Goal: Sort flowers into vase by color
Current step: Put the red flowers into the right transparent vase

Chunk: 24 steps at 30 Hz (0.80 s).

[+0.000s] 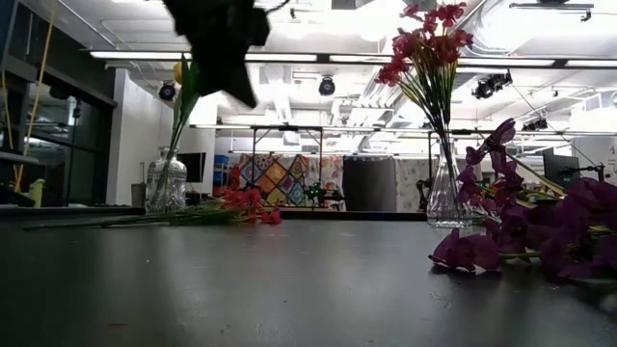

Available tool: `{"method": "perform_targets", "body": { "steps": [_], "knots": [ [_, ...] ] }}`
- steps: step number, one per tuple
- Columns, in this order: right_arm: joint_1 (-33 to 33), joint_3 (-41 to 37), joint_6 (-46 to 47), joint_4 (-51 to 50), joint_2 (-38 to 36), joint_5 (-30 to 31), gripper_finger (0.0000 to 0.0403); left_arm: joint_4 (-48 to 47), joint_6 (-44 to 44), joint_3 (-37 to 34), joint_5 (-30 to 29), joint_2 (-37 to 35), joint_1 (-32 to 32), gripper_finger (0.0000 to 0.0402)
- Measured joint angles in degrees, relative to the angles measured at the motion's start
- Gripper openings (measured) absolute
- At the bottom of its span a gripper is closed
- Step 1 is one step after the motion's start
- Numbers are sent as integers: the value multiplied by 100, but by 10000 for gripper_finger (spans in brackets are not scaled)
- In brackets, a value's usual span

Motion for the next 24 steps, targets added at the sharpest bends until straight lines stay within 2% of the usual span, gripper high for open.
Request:
{"method": "perform_targets", "body": {
  "steps": [7, 14, 19, 24],
  "knots": [
    [0, 1, 1, 0, 0, 48, 321, -116, -1202, -692, 279, 66, -54, 103],
    [0, 0, 3, 0, 0, 183, 321, -709, -1551, -882, -328, 202, 241, 191],
    [0, -1, 70, 0, -2, 199, 321, -853, -1343, -879, -426, 503, 406, 206],
    [0, -1, 103, 0, 0, 203, 321, -1002, -1250, -880, -997, 882, 399, 207]
  ]
}}
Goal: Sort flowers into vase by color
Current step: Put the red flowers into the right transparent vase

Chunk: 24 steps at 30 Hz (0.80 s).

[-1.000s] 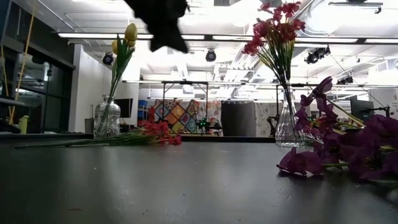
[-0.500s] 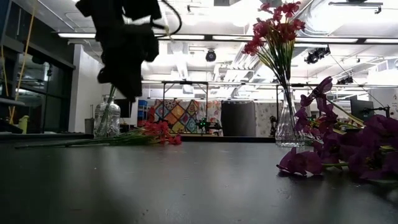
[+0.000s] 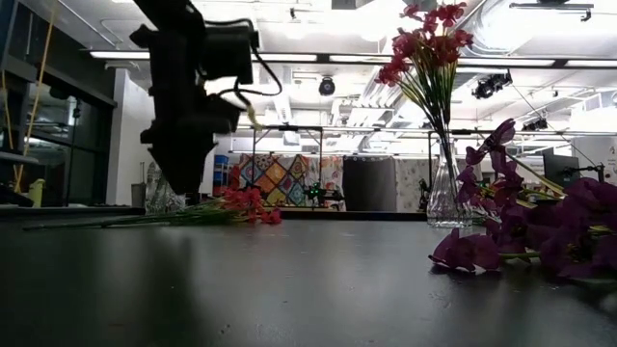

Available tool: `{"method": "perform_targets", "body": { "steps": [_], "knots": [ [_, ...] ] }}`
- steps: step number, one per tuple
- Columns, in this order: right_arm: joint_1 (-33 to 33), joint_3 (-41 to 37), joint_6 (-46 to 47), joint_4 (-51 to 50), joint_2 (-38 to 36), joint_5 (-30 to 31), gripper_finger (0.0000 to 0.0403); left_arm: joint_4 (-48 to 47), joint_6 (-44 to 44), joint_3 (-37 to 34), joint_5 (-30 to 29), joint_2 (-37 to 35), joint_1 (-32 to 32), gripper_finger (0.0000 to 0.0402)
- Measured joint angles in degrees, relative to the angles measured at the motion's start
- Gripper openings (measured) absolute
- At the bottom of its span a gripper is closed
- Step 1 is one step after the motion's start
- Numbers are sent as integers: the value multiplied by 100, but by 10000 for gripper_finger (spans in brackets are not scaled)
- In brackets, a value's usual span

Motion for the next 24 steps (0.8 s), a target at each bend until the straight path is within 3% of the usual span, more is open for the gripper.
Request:
{"method": "perform_targets", "body": {
  "steps": [5, 13, 24],
  "knots": [
    [0, 2, 155, -2, 0, 9, 321, -128, -42, 0, -372, 329, -4, 207],
    [0, 0, 158, -2, -2, 11, 321, -98, -84, 0, -483, 736, 59, 207],
    [-1, 0, 163, -121, -2, -4, 321, -99, -201, 15, 13, 861, 406, 207]
  ]
}}
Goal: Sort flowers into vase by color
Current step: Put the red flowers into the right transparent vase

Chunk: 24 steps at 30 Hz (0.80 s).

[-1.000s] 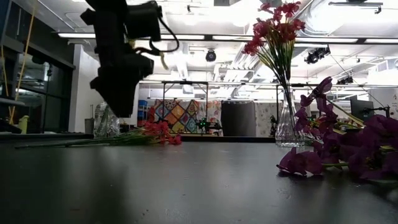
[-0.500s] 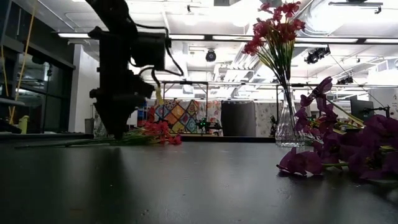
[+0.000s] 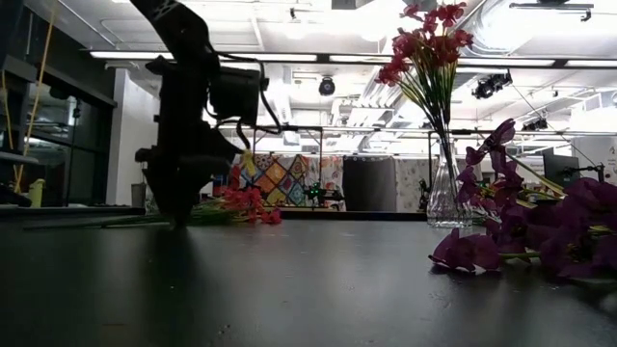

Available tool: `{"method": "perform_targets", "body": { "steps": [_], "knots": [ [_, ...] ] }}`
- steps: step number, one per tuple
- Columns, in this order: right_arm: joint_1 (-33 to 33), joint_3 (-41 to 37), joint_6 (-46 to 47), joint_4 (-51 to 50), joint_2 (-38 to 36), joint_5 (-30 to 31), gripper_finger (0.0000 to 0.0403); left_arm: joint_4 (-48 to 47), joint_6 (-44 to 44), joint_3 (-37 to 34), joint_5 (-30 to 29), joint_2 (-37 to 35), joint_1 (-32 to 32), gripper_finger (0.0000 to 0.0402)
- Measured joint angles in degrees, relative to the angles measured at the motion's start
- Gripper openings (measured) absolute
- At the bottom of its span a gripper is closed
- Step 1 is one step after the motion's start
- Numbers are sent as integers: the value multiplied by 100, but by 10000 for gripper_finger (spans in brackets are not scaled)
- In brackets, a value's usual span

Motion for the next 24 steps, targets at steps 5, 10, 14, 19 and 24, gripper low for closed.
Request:
{"method": "perform_targets", "body": {
  "steps": [5, 10, 14, 19, 24],
  "knots": [
    [0, 0, 0, -8, 0, 0, 321, 20, -15, 4, 803, 4, 121, 206],
    [1, 0, -1, -10, 2, 0, 321, 95, 121, 133, 1819, 18, -32, 185],
    [1, 0, -2, -10, 2, 2, 321, 376, 95, 222, 1966, 22, -118, 157],
    [-1, 0, -2, -10, 2, 2, 321, 688, -205, 225, 1927, 20, -131, 143],
    [0, 0, -2, -10, 1, 2, 321, 803, -455, 161, 1696, 20, -110, 143]
  ]
}}
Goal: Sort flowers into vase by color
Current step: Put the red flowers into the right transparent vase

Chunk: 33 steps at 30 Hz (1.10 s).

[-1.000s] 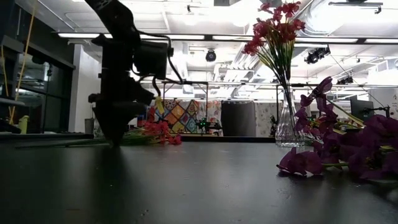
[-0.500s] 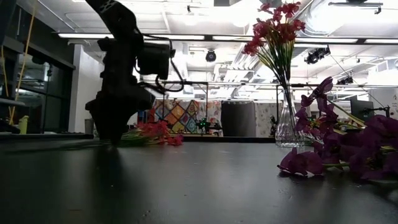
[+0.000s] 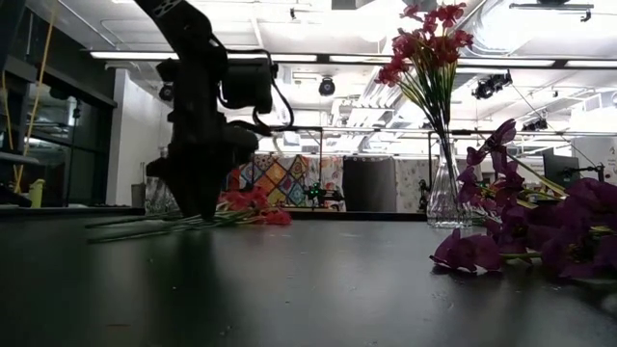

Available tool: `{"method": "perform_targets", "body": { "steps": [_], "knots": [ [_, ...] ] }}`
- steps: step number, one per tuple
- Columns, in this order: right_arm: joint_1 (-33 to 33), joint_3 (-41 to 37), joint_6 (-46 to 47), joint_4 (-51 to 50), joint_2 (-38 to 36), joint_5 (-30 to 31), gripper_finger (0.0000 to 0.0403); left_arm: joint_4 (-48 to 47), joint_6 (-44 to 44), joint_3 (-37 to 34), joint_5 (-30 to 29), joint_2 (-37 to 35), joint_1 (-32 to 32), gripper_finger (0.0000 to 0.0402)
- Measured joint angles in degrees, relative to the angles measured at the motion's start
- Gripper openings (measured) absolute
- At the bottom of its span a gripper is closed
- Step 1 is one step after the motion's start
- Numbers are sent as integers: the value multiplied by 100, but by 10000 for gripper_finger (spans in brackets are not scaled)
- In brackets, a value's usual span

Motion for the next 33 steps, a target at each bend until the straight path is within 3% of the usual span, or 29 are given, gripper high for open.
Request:
{"method": "perform_targets", "body": {
  "steps": [12, 17, 22, 33],
  "knots": [
    [1, 0, -8, -2, -4, 0, 321, -321, -1126, -28, -241, -9, -388, 143],
    [-1, 0, -17, -2, -4, 2, 321, -520, -1571, -26, -788, -9, -737, 143],
    [1, 0, -55, -2, -4, 4, 321, -524, -1995, -26, -955, -14, -915, 143],
    [0, 0, -64, -113, -4, 15, 321, -874, -2303, -30, -1313, -578, -1097, 143]
  ]
}}
